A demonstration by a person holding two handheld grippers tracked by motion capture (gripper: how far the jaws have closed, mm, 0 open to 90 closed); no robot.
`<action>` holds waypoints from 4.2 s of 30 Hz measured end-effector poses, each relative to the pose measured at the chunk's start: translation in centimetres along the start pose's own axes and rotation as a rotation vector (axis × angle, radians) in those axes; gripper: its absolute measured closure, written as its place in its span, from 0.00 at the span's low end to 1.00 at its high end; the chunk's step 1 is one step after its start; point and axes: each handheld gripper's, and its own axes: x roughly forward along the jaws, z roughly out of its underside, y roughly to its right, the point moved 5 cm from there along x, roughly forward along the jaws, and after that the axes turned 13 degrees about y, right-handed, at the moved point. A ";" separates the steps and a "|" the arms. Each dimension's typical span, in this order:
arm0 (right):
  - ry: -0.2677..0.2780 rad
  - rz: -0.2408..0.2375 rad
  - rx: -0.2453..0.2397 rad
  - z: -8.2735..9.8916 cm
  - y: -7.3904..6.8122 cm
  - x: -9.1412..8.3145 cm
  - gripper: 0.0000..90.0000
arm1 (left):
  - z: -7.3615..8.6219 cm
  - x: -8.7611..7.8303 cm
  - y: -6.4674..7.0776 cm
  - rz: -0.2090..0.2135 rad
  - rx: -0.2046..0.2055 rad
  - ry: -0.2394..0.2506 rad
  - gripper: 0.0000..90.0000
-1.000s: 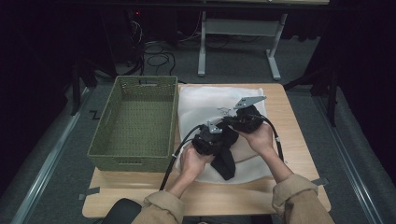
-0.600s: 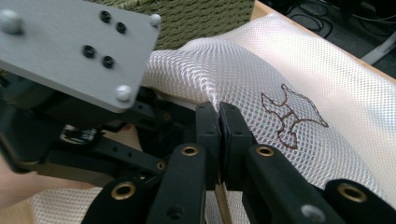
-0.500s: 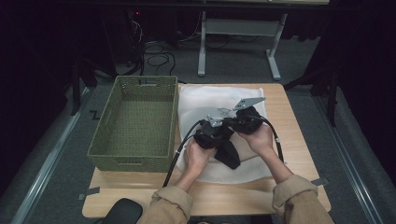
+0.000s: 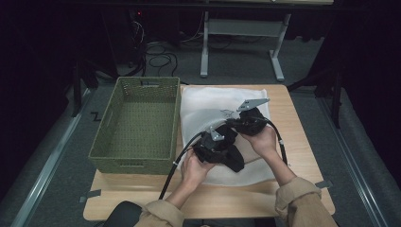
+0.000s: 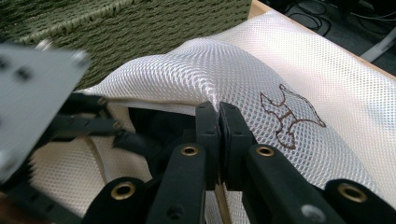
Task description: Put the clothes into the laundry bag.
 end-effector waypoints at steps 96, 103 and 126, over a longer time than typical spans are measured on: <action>-0.012 0.002 0.017 0.7 0.5 -0.4 0.99 | -0.9 7.2 -1.7 -0.074 -0.180 0.057 0.91; -0.015 0.002 0.029 1.0 0.8 -0.7 0.99 | -1.1 5.3 -1.3 -0.016 -0.149 0.042 0.72; -0.016 -0.024 0.032 1.4 0.4 -0.8 0.98 | -3.6 -1.7 -0.4 0.105 -0.023 0.036 0.58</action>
